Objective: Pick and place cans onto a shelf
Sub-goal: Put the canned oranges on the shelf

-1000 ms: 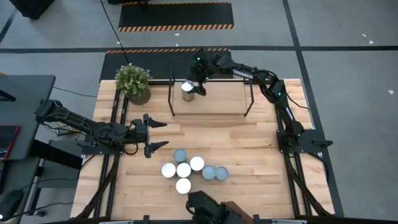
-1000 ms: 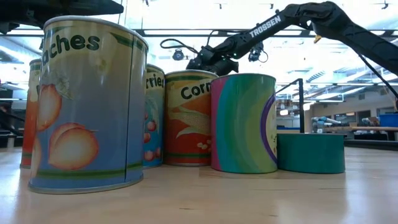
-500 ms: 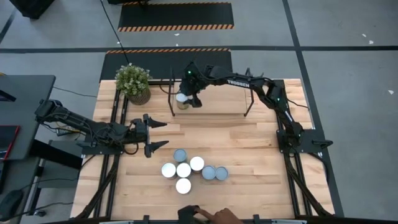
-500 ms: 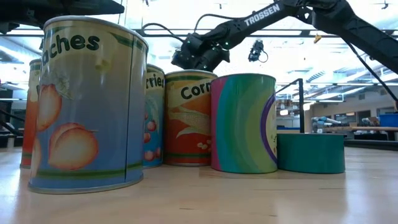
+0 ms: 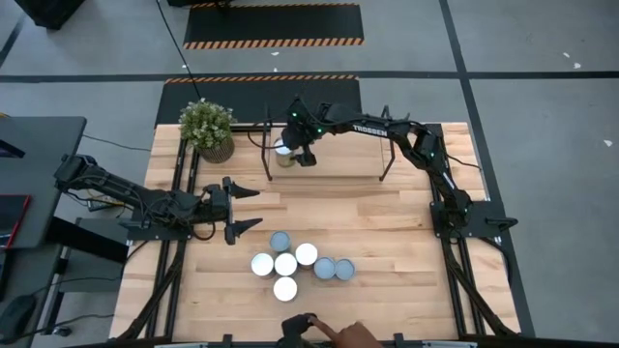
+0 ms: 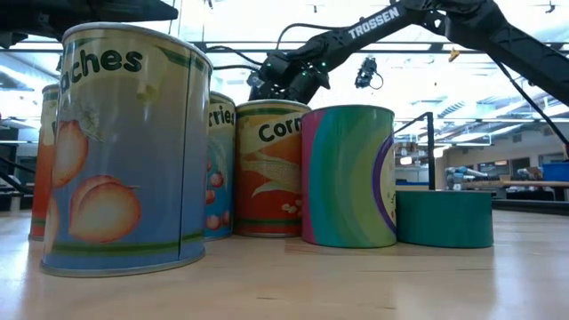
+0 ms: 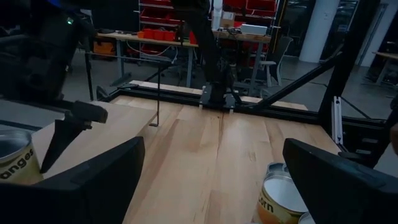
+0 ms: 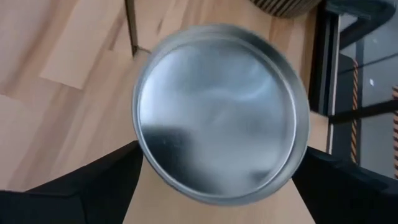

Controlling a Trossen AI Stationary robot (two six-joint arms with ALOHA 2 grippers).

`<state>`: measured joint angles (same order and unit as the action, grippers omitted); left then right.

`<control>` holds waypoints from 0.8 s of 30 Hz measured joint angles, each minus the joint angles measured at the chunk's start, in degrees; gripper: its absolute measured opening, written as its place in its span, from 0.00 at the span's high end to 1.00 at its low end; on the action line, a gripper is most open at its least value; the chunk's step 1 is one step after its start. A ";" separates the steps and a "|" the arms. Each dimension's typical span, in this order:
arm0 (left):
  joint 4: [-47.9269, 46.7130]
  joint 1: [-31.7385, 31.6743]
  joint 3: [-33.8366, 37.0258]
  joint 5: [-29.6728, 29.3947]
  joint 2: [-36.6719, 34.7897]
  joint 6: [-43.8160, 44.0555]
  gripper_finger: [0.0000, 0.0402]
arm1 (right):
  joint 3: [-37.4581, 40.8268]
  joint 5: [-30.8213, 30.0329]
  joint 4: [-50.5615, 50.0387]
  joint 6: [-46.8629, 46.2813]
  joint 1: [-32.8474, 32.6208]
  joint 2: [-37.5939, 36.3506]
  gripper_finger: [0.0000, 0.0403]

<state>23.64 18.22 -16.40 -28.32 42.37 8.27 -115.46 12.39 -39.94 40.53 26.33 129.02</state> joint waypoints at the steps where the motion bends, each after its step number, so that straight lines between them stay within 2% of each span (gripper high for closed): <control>1: 0.00 0.00 0.00 0.00 0.00 -0.02 0.03 | 0.00 -0.90 0.04 -0.02 0.00 -0.13 0.01; 6: -0.01 0.00 0.00 0.00 0.00 -0.08 0.03 | -0.66 -2.80 -0.65 -2.40 0.78 -0.60 0.01; 10: -0.02 0.00 0.00 0.00 0.00 -0.04 0.03 | -3.35 -5.41 -6.00 -5.98 0.88 -0.64 0.01; 16: -0.02 0.00 0.00 0.00 0.00 -0.05 0.03 | -5.25 -17.64 -9.69 -8.73 -2.41 -0.82 0.01; 24: -1.24 0.00 0.00 0.00 0.00 0.92 0.03 | -5.35 -29.78 -10.85 -10.39 -7.80 -0.93 0.01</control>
<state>22.40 18.22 -16.40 -28.31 42.37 9.19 -120.81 -17.39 -50.79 30.14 18.53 128.09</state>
